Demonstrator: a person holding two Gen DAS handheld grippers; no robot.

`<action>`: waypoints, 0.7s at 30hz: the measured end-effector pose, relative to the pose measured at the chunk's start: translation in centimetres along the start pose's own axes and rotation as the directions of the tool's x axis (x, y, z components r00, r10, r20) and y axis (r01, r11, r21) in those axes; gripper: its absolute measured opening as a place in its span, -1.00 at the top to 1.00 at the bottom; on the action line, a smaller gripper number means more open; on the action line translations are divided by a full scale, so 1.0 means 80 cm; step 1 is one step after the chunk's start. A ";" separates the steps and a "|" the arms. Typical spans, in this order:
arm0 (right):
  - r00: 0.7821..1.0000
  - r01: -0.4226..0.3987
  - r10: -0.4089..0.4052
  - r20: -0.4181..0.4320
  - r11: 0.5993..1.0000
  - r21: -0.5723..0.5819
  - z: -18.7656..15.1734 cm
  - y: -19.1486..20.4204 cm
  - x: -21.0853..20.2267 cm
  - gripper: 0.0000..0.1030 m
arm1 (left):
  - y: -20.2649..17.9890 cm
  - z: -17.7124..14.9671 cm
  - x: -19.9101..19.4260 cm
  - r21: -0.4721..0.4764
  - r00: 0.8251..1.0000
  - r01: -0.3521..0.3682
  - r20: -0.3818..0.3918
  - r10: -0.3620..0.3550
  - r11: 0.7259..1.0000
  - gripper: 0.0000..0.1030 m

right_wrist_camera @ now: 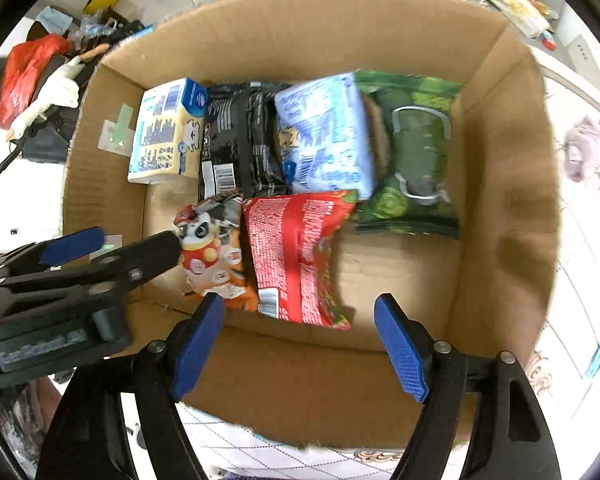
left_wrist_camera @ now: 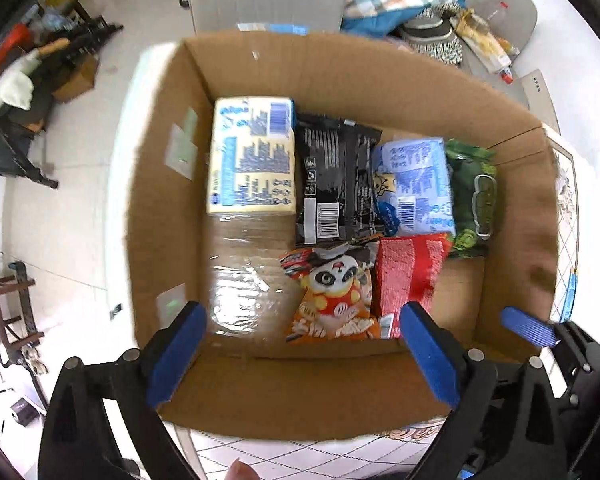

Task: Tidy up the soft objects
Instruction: 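Place the panda bag and red bag into the box and open both tools, then grasp the lilac plush toy with the left tool while the right tool grasps the blue stick pack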

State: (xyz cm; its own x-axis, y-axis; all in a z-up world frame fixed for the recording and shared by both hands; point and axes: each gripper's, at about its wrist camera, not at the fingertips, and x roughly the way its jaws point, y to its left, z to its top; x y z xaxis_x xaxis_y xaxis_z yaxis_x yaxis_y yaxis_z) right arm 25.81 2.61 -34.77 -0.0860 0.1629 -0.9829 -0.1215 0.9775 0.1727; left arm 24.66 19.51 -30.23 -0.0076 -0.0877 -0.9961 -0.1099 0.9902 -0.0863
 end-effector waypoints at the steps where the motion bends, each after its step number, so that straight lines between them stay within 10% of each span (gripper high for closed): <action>1: 1.000 0.006 -0.006 0.008 1.000 0.004 -0.005 -0.003 -0.007 -0.90 | -0.001 -0.006 -0.010 0.001 1.000 -0.008 0.021 0.008 1.000 -0.92; 21: 0.972 0.044 -0.050 0.230 0.999 0.029 -0.125 -0.008 -0.167 -1.00 | -0.049 -0.112 -0.151 0.014 0.949 -0.077 0.308 0.070 0.997 -0.92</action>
State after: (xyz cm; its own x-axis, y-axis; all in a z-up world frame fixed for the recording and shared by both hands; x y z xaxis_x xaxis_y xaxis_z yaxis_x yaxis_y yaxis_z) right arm 17.13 -1.54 -21.10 0.1502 0.1405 -0.9786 -0.0964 0.9872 0.1269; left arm 16.30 15.68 -17.69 0.2912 0.0192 -0.9565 -0.0954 0.9954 -0.0091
